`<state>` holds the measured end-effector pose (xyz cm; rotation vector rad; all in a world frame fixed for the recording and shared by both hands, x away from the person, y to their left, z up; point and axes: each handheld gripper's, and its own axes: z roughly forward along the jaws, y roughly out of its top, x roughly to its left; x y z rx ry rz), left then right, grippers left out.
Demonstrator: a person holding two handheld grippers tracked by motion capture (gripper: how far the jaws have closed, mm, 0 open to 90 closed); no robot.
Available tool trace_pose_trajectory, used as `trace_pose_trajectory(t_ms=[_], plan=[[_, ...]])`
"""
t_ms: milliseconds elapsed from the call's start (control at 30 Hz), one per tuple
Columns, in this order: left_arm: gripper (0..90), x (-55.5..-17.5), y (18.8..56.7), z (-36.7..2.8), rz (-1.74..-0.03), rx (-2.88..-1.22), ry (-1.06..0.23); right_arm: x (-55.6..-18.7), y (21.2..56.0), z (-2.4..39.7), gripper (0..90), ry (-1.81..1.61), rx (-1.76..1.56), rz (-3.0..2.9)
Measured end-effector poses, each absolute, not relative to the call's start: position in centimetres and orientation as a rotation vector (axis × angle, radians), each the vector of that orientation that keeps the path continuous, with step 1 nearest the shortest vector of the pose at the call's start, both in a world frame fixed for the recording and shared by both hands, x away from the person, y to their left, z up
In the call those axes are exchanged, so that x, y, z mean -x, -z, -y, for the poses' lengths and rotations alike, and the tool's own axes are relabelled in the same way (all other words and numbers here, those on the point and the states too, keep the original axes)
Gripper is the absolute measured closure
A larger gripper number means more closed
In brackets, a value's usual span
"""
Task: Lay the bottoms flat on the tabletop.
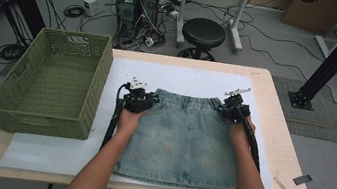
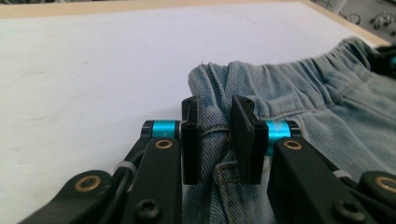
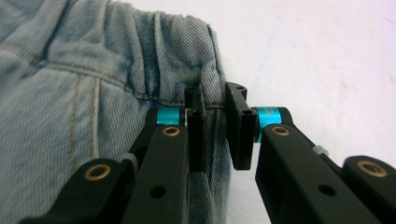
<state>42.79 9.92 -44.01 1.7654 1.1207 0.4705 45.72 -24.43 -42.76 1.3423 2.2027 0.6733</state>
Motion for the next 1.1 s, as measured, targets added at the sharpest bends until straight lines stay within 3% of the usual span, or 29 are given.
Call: trace_pose_trajectory(t_ms=[67, 167, 267, 400, 600, 667, 700, 767, 800, 833, 867, 933, 1100], plan=[[72.0, -42.5, 43.8, -9.7, -1.095, -1.800, -0.500, -45.9, 43.2, 24.5, 80.8, -0.647, -1.361, -2.178], [58.3, -42.5, 43.0, -11.4, -1.108, -1.706, -0.433, -46.2, 43.4, 24.9, 80.3, -0.680, -1.358, -2.187], [57.0, -43.0, 42.9, -12.6, -1.137, -1.666, -0.409, -46.1, 43.5, 25.2, 79.2, -0.716, -1.358, -2.199], [54.5, -44.2, 43.6, -12.1, -1.151, -1.745, -0.325, -46.0, 43.5, 25.1, 76.2, -0.736, -1.365, -2.190], [51.7, -45.2, 45.2, -10.6, -1.157, -1.867, -0.268, -45.7, 42.8, 25.6, 61.3, -0.832, -1.386, -2.201], [55.2, -45.2, 45.3, -10.6, -1.151, -1.869, -0.246, -45.6, 42.6, 26.0, 58.9, -0.891, -1.396, -2.229], [64.9, -45.1, 45.2, -10.5, -1.140, -1.892, -0.262, -45.6, 42.6, 26.2, 57.9, -0.911, -1.400, -2.241], [73.3, -45.0, 45.1, -10.6, -1.142, -1.899, -0.277, -45.7, 42.7, 26.4, 52.6, -0.962, -1.425, -2.262], [75.5, -44.9, 44.9, -10.6, -1.150, -1.897, -0.304, -45.8, 42.9, 26.4, 53.0, -0.964, -1.435, -2.277], [76.8, -44.7, 44.8, -10.8, -1.154, -1.887, -0.343, -45.9, 43.1, 26.4, 60.2, -0.944, -1.431, -2.294], [77.3, -44.6, 44.7, -11.0, -1.160, -1.872, -0.373, -45.8, 43.2, 26.2, 76.1, -0.901, -1.428, -2.308], [78.0, -44.4, 44.5, -11.5, -1.179, -1.825, -0.422, -45.8, 43.0, 26.1, 84.0, -0.863, -1.412, -2.311], [78.9, -44.4, 43.2, -12.4, -1.184, -1.758, -0.545, -46.1, 42.1, 25.7, 86.5, -0.865, -1.383, -2.244]])
